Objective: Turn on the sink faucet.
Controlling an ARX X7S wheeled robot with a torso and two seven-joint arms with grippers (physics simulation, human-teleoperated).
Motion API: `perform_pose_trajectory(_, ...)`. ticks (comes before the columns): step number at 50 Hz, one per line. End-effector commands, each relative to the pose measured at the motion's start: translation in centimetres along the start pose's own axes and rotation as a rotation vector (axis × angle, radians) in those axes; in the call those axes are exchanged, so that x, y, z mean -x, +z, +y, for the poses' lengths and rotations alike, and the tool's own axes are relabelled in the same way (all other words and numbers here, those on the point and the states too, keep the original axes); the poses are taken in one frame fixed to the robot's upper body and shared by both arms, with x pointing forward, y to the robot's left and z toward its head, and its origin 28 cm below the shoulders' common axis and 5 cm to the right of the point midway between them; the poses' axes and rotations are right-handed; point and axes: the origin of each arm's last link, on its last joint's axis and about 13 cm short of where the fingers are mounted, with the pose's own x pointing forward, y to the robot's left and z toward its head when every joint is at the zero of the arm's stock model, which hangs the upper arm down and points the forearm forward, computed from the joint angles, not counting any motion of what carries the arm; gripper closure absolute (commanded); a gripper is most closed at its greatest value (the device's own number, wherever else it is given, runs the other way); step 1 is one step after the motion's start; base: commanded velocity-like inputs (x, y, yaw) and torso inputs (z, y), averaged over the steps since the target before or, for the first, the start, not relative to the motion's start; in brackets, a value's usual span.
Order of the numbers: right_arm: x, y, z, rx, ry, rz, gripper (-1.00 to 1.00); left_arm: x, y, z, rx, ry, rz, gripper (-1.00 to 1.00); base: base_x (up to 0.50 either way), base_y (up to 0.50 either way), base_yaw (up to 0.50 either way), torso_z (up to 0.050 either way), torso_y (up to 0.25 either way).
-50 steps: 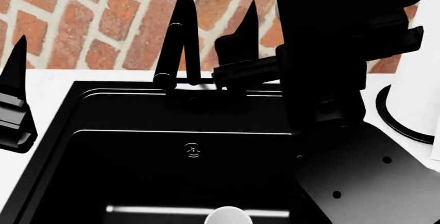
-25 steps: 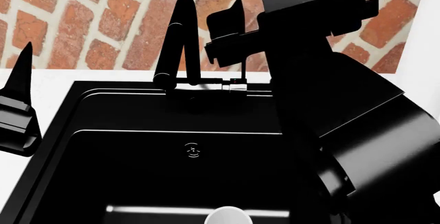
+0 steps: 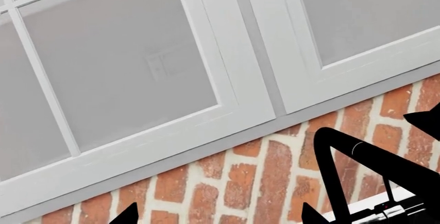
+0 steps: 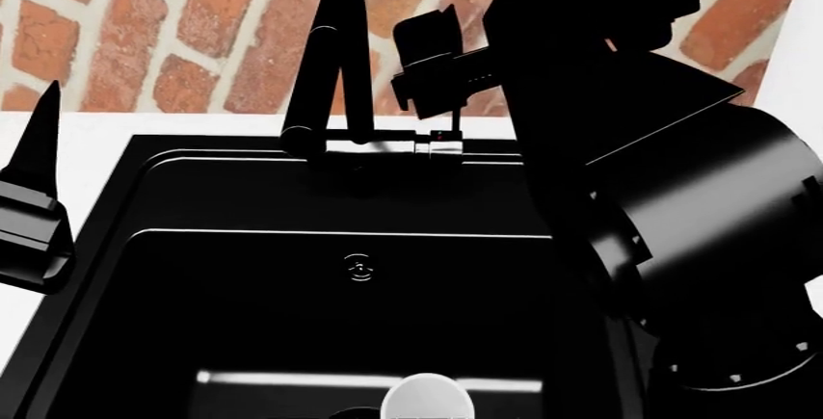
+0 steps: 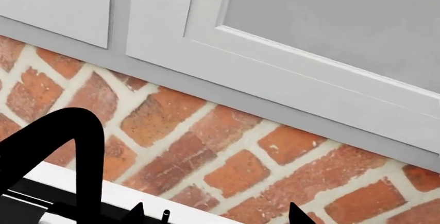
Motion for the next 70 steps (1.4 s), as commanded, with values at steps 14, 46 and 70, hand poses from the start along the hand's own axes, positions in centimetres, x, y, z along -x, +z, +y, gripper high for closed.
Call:
perform_pose_trajectory(14, -1.2, 0.2, 1.1, -0.043, 0.077, 0.013, -1.00, -0.1, 0.7, 0.8, 0.051, -0.006, -0.021, -1.00, 0.00, 0.00, 0.00, 0.024, -0.071)
perform_pose_trajectory(46, -2.1, -0.7, 1.4, -0.048, 0.086, 0.020, -1.00, 0.1, 0.7, 0.6, 0.058, -0.028, -0.027, -1.00, 0.00, 0.00, 0.00, 0.018, -0.049)
perform_pose_trajectory(70, -2.9, 0.2, 1.8, -0.023, 0.089, 0.002, -1.00, 0.3, 0.7, 0.5, 0.030, -0.027, -0.020, -1.00, 0.00, 0.00, 0.00, 0.001, -0.002)
